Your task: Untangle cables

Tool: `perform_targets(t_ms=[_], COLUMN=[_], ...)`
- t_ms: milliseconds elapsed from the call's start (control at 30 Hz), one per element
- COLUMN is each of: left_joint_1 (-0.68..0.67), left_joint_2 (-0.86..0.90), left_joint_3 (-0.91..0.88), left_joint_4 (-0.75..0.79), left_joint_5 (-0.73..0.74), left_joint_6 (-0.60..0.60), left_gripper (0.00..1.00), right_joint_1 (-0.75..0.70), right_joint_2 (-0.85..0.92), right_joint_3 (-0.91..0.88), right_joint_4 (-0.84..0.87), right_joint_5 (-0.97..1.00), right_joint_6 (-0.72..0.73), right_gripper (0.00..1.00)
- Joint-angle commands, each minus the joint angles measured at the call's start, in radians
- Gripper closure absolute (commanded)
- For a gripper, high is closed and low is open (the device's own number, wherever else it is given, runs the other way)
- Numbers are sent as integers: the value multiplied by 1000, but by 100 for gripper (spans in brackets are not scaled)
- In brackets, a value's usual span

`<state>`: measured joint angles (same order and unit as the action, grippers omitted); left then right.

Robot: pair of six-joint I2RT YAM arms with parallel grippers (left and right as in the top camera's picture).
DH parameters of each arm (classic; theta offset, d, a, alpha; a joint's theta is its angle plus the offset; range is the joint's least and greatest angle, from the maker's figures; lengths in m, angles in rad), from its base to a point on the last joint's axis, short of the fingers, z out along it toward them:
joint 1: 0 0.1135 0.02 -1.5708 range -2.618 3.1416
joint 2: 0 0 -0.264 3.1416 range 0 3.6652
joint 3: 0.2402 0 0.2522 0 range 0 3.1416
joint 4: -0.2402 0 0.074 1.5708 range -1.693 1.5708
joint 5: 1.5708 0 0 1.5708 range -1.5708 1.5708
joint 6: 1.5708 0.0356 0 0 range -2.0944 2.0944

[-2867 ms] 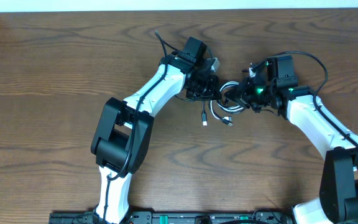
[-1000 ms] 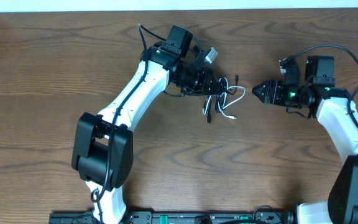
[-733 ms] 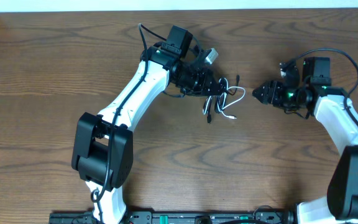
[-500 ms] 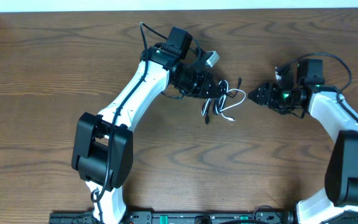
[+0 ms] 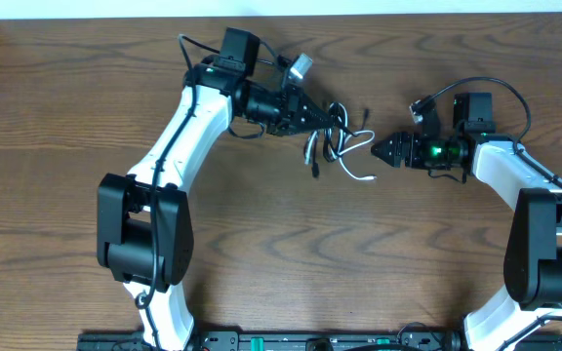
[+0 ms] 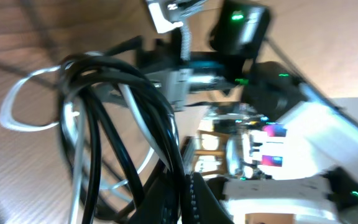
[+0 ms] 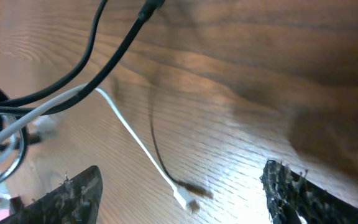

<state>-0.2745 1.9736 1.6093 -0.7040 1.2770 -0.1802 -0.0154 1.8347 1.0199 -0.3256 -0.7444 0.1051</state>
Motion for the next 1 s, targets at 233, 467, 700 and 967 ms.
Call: perform_targets(t_ms=[233, 467, 700, 967], left_joint_1=[13, -60, -143, -174], left_joint_2=[-19, -19, -19, -19], left_joint_3=[-2, -2, -2, -2], left_joint_4=[-13, -172, -187, -182], left_joint_5=[85, -127, -299, -303], left_joint_6=[272, 509, 556, 576], left_gripper=[93, 92, 93, 92], right_joint_1=[-31, -77, -88, -24], right_joint_2=[0, 0, 0, 0], right_joint_3=[-1, -1, -1, -1], right_joint_4=[-11, -9, 7, 1], right_joint_5=[-130, -151, -377, -515], right_joint_6=[-10, -18, -88, -87], right_gripper=[22, 24, 29, 42])
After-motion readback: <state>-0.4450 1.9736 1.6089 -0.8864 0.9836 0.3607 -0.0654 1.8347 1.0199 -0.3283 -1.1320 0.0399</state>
